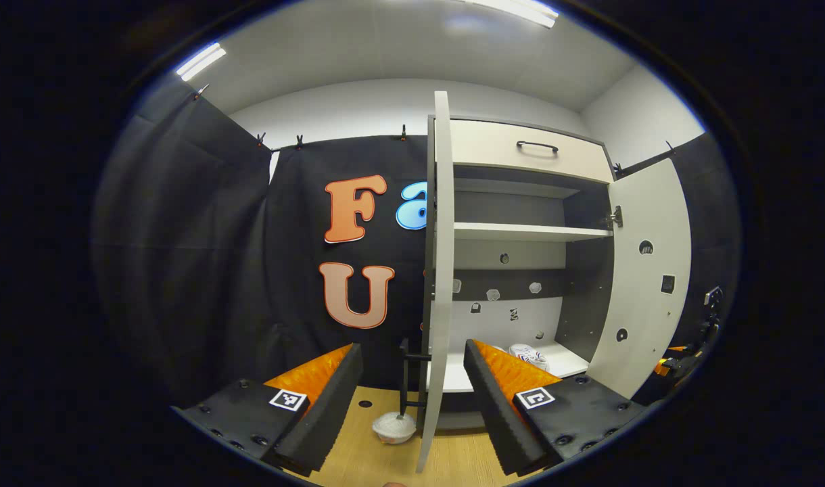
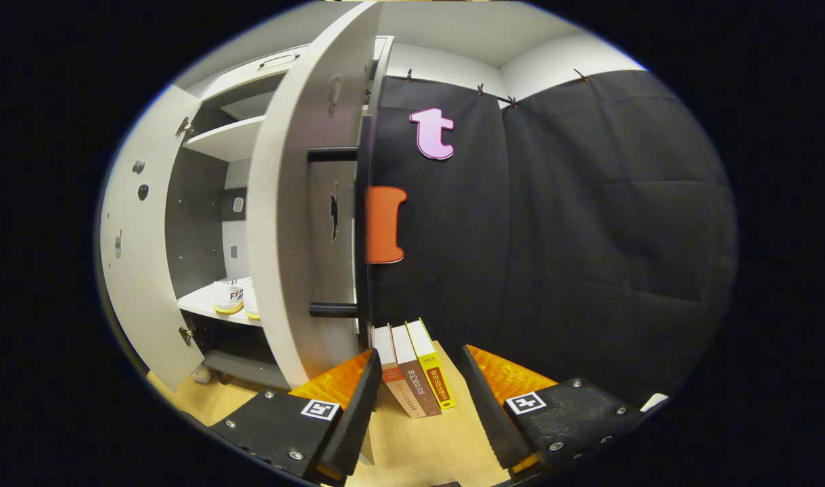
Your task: Grab one shoe with the right hand and put it into the shoe cabinet, grab the other shoe with the left hand and put it into the shoe cabinet; then close the right door with the right hand and the left door with the left hand.
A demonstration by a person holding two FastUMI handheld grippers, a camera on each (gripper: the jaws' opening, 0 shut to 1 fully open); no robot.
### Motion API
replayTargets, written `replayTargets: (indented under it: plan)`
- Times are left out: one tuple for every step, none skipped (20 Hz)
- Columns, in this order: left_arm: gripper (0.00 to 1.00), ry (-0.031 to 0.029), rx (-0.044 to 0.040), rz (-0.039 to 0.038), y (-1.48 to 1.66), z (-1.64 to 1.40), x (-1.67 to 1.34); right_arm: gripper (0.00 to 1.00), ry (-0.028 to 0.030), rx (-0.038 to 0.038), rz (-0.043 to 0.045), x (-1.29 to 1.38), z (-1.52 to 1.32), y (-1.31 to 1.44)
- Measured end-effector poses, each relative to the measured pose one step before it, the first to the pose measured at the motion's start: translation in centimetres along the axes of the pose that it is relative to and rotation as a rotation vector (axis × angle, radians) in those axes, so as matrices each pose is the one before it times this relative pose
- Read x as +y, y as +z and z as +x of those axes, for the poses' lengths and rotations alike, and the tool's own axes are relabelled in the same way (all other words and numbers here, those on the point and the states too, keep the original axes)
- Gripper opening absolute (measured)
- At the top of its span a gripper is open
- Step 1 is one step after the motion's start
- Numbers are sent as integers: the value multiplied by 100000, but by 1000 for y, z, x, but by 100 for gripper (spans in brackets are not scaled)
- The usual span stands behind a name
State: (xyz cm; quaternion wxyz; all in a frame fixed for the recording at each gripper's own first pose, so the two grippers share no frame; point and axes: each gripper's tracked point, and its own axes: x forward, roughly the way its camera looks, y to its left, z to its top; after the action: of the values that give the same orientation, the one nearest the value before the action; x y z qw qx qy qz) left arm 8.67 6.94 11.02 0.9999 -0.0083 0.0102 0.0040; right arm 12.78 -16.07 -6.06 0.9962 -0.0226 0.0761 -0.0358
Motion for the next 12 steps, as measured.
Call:
replayTargets:
  plan:
    - [95,93,97,-296,-179,-98,729,72,-897,-381,-288,291,-377,-119]
    - [96,-116,-22,-300,-124,-56,629,69,-229,-159,655,567,-342,-102]
    - [96,117,273,-285,-215,-55,625,68,81,-4,1173,543,-290,-192]
    - [95,-38,340,-339,-291,18,636,67,470,84,1126,627,-114,-68]
    - [95,-55,236,-319,-122,-85,489,67,661,147,589,726,-31,-46]
    - [96,4,112,-155,-57,-45,547,67,505,-172,-92,795,-139,-38]
    - [95,-98,-78,164,-10,-41,494,67,268,-675,-449,783,62,238]
    - [95,64,-86,326,-106,25,420,67,641,-473,-427,826,40,15]
    - [95,-90,-138,340,7,25,456,67,1118,-207,68,968,76,72]
    - [95,-53,-168,290,-86,148,280,67,1421,52,546,1086,73,-75]
    - [95,-72,35,190,-103,40,213,67,1636,106,344,1110,150,22]
    - [96,69,194,77,-268,-135,348,67,1560,-81,-242,1043,261,39]
